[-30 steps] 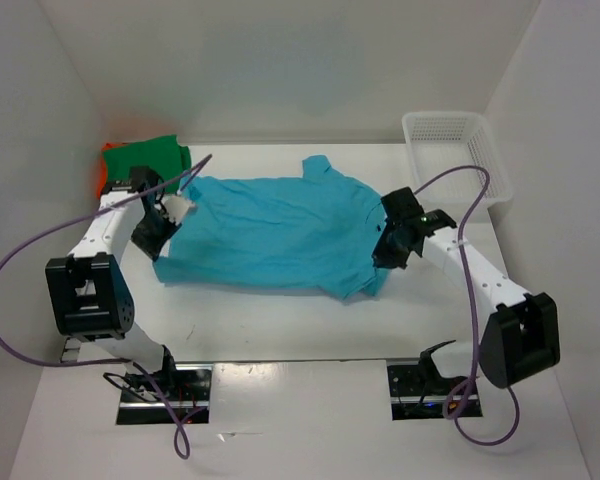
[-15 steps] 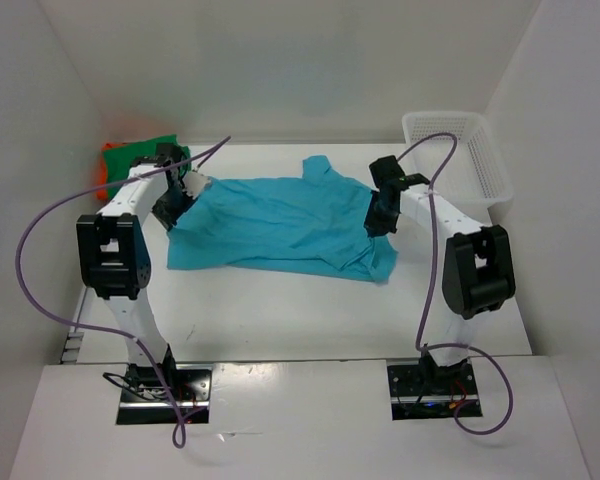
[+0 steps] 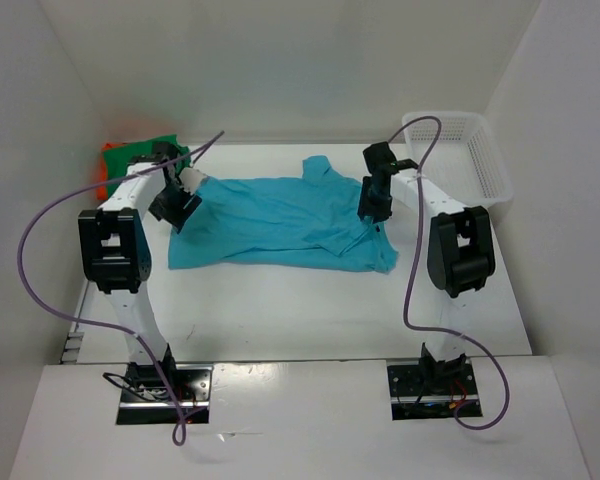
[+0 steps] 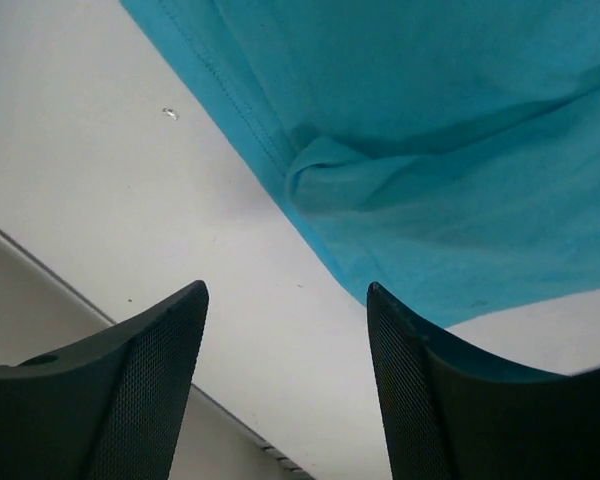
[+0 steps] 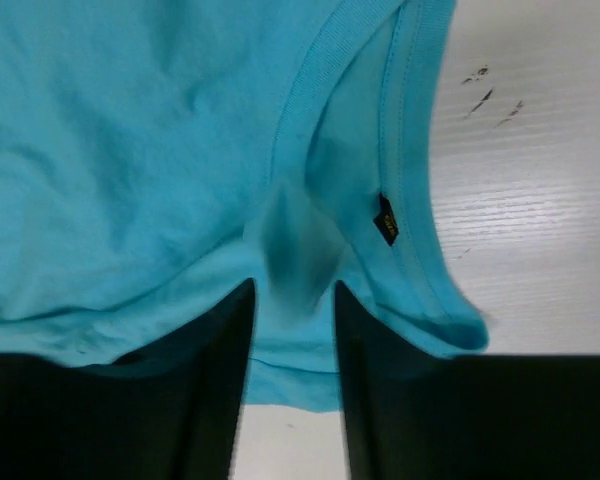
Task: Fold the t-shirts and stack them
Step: Fold the flattened tshirt in 1/3 of the way
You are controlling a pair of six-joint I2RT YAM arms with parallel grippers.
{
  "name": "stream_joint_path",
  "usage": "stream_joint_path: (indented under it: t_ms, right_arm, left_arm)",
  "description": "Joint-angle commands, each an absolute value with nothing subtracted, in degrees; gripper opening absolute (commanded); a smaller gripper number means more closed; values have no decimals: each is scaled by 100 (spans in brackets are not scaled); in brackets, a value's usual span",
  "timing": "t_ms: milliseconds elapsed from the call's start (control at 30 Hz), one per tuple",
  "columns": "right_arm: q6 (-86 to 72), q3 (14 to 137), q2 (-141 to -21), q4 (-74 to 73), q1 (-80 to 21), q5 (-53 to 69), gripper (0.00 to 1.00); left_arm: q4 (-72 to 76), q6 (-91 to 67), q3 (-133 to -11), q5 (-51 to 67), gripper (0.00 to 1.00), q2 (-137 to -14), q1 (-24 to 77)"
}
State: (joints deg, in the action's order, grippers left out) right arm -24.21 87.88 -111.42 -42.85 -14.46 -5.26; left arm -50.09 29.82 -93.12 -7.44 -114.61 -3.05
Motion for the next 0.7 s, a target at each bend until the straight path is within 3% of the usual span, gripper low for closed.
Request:
stream_joint_path:
  t_ms: [0, 100, 200, 333, 533, 667]
  right_arm:
    - [-2259, 9307, -11127, -4236, -1397, -510, 48]
    - [-2259, 9203, -10847, -4175, -1345, -404, 52]
    - [-2320, 8939, -10671, -4070, -1345, -335, 52]
    - [-2373, 8474, -10477, -3938, -1345, -334, 52]
    - [-2426, 8112, -10179, -3824, -1345, -281, 52]
    - [-2479, 7893, -10020, -3823, -1345, -229, 52]
  left_arm:
    - [-5387, 2804, -9677, 533, 72, -11321, -964]
    - [-5730, 3030, -9125, 1440, 71, -11241, -1256]
    - [-5783, 3094, -8606, 1845, 61, -11364, -1257]
    - [-5713, 2945, -8604, 2425, 57, -11618, -1257]
    - [-5502, 2716, -8481, 2347, 57, -11751, -1257]
    - [-5371, 2602, -8377, 2224, 44, -11751, -1257]
